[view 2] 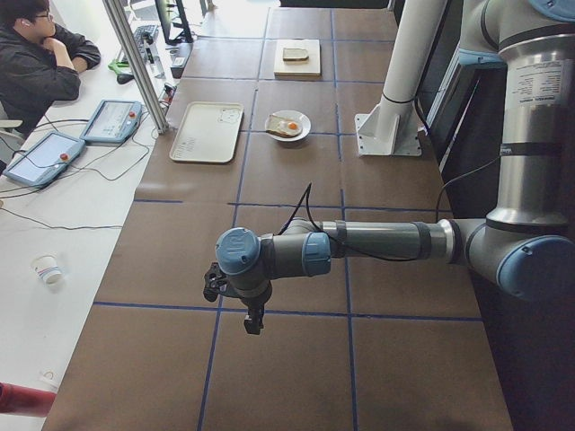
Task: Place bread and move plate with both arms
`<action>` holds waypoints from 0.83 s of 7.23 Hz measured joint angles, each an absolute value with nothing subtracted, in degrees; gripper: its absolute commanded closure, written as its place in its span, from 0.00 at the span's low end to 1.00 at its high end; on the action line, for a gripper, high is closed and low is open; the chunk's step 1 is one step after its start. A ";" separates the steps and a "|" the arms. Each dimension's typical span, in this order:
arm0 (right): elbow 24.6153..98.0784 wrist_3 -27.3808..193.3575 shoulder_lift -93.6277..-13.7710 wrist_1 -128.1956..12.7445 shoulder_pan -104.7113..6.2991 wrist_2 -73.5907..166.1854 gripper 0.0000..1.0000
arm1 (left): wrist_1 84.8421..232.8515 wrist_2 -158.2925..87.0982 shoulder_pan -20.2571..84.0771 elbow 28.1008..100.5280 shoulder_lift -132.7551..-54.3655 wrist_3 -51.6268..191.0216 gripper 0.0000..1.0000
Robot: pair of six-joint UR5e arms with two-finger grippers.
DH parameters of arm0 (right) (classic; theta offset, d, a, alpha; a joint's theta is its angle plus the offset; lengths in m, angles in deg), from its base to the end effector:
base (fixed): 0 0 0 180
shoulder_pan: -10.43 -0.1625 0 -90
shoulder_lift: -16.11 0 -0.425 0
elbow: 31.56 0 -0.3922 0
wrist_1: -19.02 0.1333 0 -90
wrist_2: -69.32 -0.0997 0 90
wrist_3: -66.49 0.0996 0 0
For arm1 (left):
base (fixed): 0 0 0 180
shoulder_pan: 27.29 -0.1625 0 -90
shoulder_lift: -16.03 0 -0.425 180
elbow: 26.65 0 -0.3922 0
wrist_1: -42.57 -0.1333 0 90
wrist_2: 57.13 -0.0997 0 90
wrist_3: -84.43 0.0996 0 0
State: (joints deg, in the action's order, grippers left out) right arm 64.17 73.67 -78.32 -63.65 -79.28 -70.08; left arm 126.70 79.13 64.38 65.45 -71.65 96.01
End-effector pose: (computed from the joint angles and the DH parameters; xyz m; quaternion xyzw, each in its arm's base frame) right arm 0.0553 -0.4679 0.6265 0.0411 -0.4203 0.0231 0.9062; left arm -0.0749 -0.4648 0.6677 -0.0033 0.3953 0.0585 0.9167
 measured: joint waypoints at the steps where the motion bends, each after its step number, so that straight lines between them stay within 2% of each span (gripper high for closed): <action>1: 64.45 83.18 -80.08 -55.71 -76.24 -70.45 0.00 | 126.76 79.19 64.38 65.48 -71.67 95.95 0.00; 3: 64.45 102.43 -84.12 -37.54 -67.85 -68.79 0.00 | 126.86 79.24 64.39 65.45 -71.63 95.87 0.00; 6: 64.29 110.71 -85.13 -31.06 -57.82 -63.09 0.00 | 126.94 79.19 64.39 65.43 -71.54 95.85 0.00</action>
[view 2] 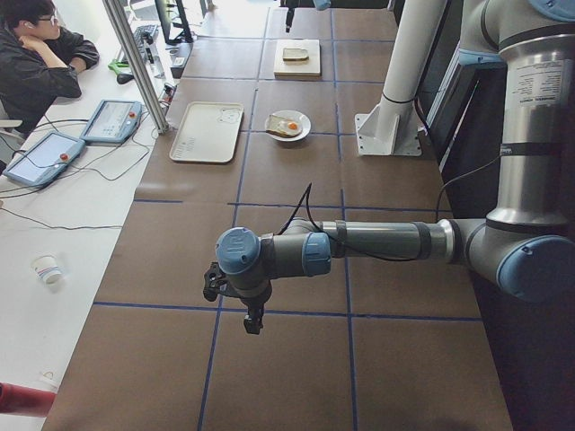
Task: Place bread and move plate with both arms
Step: 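Move the right gripper over the bread slice on the wooden board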
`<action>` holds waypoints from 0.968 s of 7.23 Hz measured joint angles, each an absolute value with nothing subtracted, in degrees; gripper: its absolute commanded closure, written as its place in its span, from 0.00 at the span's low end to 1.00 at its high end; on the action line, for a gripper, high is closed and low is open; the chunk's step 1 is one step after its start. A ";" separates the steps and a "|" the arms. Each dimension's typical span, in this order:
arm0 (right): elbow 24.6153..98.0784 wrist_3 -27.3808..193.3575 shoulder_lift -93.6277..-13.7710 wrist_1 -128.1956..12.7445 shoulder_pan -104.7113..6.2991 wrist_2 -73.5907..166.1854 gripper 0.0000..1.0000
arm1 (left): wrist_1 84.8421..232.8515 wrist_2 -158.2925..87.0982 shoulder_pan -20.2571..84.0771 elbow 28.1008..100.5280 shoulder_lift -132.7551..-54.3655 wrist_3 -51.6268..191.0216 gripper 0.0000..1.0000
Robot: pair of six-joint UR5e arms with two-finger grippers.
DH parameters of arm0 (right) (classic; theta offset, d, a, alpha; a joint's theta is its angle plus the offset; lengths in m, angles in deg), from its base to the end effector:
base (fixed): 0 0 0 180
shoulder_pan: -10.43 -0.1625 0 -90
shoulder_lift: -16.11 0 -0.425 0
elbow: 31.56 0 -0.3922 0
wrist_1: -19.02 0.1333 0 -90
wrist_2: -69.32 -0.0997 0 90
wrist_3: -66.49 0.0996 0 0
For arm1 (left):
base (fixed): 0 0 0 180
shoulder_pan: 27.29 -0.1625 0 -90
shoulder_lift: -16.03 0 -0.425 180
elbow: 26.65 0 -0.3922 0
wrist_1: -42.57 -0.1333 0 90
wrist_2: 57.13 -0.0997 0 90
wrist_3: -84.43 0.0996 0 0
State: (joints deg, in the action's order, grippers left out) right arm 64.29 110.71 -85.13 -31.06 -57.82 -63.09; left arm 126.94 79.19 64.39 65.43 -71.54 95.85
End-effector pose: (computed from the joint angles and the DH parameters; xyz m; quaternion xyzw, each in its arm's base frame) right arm -0.0985 -0.4252 0.6203 0.0440 -0.4404 0.0682 0.8941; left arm -0.0749 -0.4642 0.6683 -0.0028 0.3957 0.0575 0.9166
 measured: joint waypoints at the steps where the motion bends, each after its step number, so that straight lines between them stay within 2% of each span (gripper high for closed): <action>1: 64.13 111.04 -85.02 -30.84 -55.76 -62.32 0.00 | 126.94 79.19 64.39 65.40 -71.52 95.85 0.00; 7: 58.83 111.31 -82.22 -30.66 -50.02 -61.83 0.05 | 126.95 79.19 64.38 65.37 -71.52 95.93 0.00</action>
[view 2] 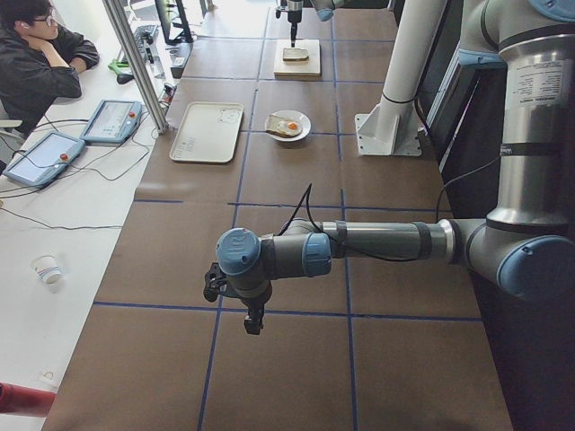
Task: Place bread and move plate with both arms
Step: 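Move the right gripper over the bread slice on the wooden board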
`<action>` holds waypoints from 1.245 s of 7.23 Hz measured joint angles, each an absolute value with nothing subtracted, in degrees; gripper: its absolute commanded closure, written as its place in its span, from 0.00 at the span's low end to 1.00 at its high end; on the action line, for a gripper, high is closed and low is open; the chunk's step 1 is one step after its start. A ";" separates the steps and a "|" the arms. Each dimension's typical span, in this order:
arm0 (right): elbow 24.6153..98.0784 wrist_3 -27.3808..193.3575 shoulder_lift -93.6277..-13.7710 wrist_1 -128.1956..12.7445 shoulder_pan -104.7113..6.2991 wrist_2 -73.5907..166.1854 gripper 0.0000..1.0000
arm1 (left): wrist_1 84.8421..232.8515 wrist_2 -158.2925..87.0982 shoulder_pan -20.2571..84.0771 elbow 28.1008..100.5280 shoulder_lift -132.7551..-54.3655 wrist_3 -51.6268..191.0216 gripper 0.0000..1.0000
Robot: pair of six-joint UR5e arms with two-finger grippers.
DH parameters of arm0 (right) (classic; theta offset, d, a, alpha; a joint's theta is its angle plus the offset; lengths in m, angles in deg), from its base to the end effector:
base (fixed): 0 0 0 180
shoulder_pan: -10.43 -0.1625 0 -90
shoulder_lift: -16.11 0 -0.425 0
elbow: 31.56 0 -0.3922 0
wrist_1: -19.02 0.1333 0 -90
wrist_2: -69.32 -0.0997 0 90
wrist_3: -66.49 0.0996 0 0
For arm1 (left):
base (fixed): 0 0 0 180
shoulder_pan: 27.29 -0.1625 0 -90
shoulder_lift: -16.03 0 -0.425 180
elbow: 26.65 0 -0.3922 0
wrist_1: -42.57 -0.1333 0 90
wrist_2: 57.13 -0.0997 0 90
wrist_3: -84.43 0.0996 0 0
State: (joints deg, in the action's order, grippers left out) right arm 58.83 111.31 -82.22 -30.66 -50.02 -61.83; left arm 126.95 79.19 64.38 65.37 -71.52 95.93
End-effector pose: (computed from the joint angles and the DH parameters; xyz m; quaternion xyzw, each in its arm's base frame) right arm -0.1636 -0.4260 0.6471 0.0040 -0.4266 0.0223 0.9041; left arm -0.0748 -0.4639 0.6690 -0.0032 0.3957 0.0580 0.9165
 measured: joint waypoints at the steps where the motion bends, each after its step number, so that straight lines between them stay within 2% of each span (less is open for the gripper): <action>1: 58.25 111.31 -81.81 -30.65 -49.88 -61.89 0.05 | 126.95 79.19 64.38 65.38 -71.56 95.94 0.00; 3: 58.11 111.31 -81.73 -30.64 -49.83 -61.91 0.18 | 126.94 79.20 64.39 65.39 -71.79 95.89 0.00; 6: 58.51 111.31 -82.23 -30.60 -49.91 -62.36 0.23 | 126.94 79.27 64.38 65.37 -71.89 95.86 0.00; 7: 58.64 111.31 -82.42 -30.62 -49.90 -62.45 0.33 | 126.94 79.28 64.38 65.37 -71.92 95.85 0.00; 8: 58.73 111.31 -82.66 -30.63 -49.90 -62.49 0.40 | 126.94 79.27 64.38 65.37 -71.92 95.85 0.00; 9: 58.74 111.31 -82.84 -30.63 -49.90 -62.49 0.40 | 126.94 79.28 64.38 65.37 -71.89 95.85 0.00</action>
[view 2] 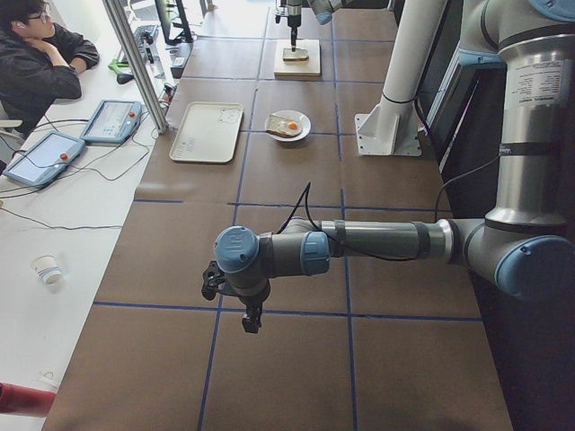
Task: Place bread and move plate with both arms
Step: 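Move the right gripper over the bread slice on the wooden board, then close the right gripper on the bread slice's edge and lift it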
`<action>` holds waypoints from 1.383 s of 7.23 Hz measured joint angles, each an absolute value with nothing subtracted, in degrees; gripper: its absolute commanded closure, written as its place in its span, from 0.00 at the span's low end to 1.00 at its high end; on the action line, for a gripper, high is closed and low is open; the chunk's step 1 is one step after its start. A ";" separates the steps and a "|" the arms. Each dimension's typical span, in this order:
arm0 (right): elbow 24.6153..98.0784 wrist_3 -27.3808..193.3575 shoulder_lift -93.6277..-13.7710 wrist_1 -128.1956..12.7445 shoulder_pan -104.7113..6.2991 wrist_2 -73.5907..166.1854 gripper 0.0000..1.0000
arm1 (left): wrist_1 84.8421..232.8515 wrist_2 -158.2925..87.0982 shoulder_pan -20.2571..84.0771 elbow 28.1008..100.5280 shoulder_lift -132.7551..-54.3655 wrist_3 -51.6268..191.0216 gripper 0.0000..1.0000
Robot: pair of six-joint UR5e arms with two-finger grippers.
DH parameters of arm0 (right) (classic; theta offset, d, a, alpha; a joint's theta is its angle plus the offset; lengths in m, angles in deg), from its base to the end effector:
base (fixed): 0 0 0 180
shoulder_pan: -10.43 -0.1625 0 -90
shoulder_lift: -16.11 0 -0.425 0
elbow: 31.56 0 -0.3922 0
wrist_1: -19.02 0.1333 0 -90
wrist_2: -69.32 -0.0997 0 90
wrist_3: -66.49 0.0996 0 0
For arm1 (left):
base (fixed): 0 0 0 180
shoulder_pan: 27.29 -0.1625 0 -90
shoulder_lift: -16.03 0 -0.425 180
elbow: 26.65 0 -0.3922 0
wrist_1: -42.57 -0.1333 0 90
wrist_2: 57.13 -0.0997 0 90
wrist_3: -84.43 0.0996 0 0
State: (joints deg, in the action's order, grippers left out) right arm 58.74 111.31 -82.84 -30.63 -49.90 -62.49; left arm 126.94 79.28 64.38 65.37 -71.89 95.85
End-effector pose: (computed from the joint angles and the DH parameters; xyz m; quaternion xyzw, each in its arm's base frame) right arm -0.1624 -0.4202 0.6521 -0.0046 -0.4277 0.0219 0.9037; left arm -0.0748 -0.4672 0.6659 -0.0005 0.3962 0.0585 0.9163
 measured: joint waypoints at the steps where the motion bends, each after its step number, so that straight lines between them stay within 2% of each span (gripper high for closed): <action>1: 58.71 111.31 -82.95 -30.64 -49.86 -62.46 0.40 | 126.94 79.28 64.38 65.37 -71.87 95.85 0.00; 2: 58.66 111.31 -83.05 -30.64 -49.77 -62.44 0.50 | 126.94 79.28 64.38 65.34 -71.86 95.87 0.00; 4: 58.63 111.31 -83.13 -30.65 -49.49 -62.42 0.85 | 126.94 79.30 64.38 65.29 -71.86 95.95 0.00; 5: 58.63 111.29 -83.16 -30.67 -49.41 -62.37 0.97 | 126.92 79.33 64.38 65.30 -71.86 95.99 0.00; 10: 59.71 111.24 -83.52 -30.64 -49.49 -62.30 1.00 | 126.89 79.40 64.38 65.37 -71.86 95.98 0.00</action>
